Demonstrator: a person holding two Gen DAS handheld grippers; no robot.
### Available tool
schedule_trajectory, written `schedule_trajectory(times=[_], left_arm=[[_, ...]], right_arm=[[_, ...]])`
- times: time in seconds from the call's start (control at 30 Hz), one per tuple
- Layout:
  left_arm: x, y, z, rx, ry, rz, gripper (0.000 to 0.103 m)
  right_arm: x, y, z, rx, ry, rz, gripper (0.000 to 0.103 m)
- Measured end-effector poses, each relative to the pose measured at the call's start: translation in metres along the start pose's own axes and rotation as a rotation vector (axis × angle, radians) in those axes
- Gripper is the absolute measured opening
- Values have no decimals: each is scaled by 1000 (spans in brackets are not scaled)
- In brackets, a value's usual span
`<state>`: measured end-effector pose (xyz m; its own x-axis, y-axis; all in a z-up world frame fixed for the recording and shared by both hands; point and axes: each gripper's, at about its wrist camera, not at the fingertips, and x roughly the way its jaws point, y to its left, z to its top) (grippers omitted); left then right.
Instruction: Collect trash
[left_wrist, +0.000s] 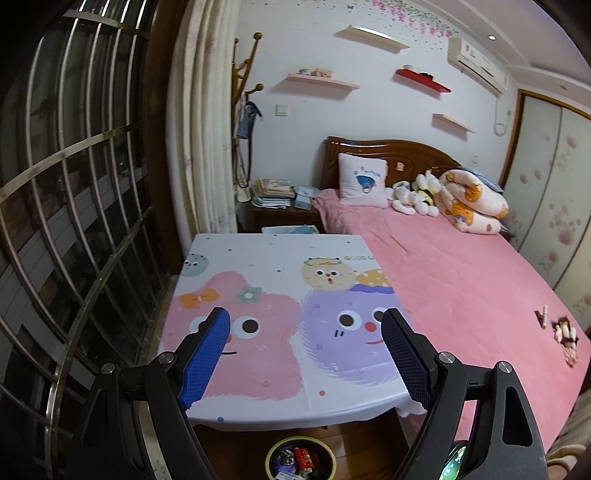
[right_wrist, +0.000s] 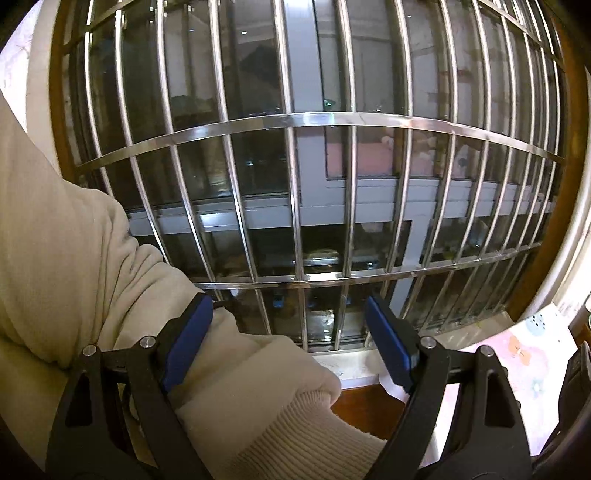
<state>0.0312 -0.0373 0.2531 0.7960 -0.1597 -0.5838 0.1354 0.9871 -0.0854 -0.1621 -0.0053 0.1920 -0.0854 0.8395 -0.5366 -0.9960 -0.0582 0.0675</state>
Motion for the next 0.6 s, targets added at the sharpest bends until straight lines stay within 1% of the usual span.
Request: schedule_trajectory(times=[0.13,0.27,0.47,0.6], left_arm=[[1,11,-4,-28,11,22,85],[1,18,-4,-50,5,45,85],[-2,21,-1,-52,-16,51,85],[0,22,1,-50,-8,42,85]], right_arm=[[2,0,1,-9,5,35,83],[4,-1,3,-20,6,57,83],[3,-2,3,-35,-5,51,83],[5,-5,3,-30,-5,51,83]])
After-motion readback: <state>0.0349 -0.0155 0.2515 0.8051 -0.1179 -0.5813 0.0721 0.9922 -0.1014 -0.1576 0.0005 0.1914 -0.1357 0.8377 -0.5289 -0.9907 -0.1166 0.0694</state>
